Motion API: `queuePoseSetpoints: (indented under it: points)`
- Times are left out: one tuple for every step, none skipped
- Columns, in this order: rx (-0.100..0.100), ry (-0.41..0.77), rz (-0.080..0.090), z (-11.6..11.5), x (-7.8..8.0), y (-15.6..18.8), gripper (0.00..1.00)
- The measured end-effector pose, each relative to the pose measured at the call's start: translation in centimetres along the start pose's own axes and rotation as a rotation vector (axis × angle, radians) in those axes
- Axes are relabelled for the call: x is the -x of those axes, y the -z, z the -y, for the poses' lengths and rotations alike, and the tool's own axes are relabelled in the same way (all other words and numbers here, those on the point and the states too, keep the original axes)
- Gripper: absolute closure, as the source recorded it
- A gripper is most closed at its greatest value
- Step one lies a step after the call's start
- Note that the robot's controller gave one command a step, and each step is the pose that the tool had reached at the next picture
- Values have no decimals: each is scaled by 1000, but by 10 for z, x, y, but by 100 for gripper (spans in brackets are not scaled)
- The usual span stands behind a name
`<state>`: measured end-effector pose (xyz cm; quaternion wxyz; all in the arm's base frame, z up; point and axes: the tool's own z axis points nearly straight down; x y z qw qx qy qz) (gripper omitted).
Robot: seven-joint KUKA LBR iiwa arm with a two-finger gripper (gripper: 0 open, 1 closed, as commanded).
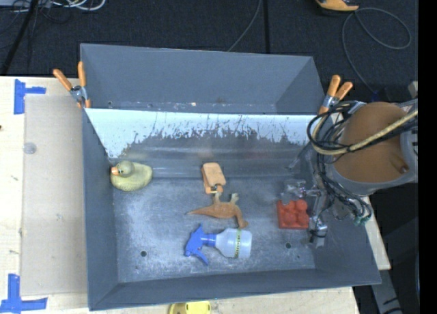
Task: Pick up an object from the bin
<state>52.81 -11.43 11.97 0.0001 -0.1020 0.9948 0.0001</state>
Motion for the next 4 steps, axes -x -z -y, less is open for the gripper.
queuePoseSetpoints:
  points:
    - [1,-62,0,6,15,-12,0]
    - [0,52,3,30,57,-48,100]
    - [0,53,3,30,57,-48,100]
    - [-4,318,10,31,76,90,100]
